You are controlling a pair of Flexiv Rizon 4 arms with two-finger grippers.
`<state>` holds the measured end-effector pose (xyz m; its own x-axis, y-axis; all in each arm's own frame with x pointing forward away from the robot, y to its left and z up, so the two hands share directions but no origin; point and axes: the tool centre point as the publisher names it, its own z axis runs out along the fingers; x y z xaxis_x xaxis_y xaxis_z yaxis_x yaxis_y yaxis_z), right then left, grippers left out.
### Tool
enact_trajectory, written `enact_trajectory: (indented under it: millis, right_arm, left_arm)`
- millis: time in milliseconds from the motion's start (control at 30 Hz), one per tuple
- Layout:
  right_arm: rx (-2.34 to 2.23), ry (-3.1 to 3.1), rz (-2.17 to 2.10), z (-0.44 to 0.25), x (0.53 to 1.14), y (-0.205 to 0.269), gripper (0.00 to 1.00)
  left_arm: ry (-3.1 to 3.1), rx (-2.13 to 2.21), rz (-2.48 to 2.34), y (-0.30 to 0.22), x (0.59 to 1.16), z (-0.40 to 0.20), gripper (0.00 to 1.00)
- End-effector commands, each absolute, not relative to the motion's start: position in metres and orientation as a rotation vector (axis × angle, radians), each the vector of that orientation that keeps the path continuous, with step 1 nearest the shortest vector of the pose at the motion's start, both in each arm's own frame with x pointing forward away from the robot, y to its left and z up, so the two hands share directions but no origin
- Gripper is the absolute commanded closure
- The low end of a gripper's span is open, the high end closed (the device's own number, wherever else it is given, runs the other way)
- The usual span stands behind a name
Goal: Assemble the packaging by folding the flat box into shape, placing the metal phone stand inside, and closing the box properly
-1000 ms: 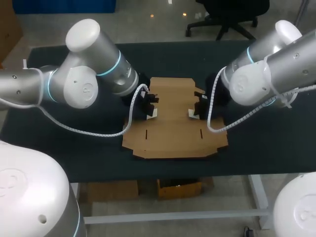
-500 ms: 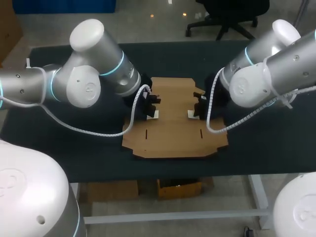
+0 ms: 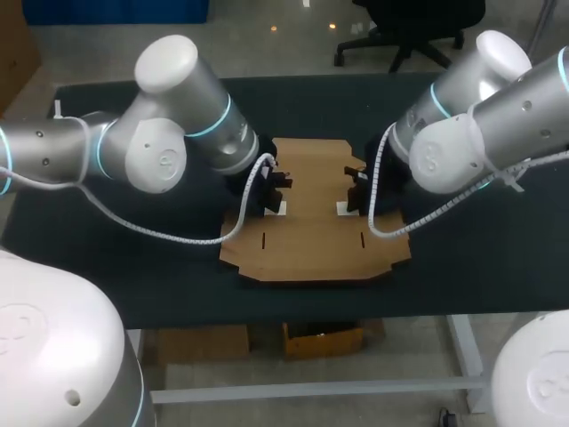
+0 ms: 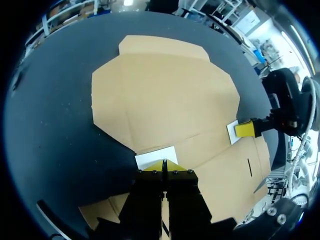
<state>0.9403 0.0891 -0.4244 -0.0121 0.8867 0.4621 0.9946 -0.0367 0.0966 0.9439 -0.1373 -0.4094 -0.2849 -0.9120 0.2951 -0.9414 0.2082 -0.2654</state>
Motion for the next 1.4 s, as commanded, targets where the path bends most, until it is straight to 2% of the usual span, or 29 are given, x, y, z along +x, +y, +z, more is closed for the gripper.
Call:
enact_trajectory:
  millis: [33,1400]
  right_arm:
    - [-2.004,-1.975,-0.581,-0.430,0.943,0.091,1.00]
    - [-2.028,-1.803,-0.682,-0.388,0.925,0.038,1.00]
  left_arm:
    - [-2.390,1.851,0.594,-0.142,0.945,-0.412,1.00]
    - [-2.243,2.159,0.536,-0.097,0.930,-0.361,1.00]
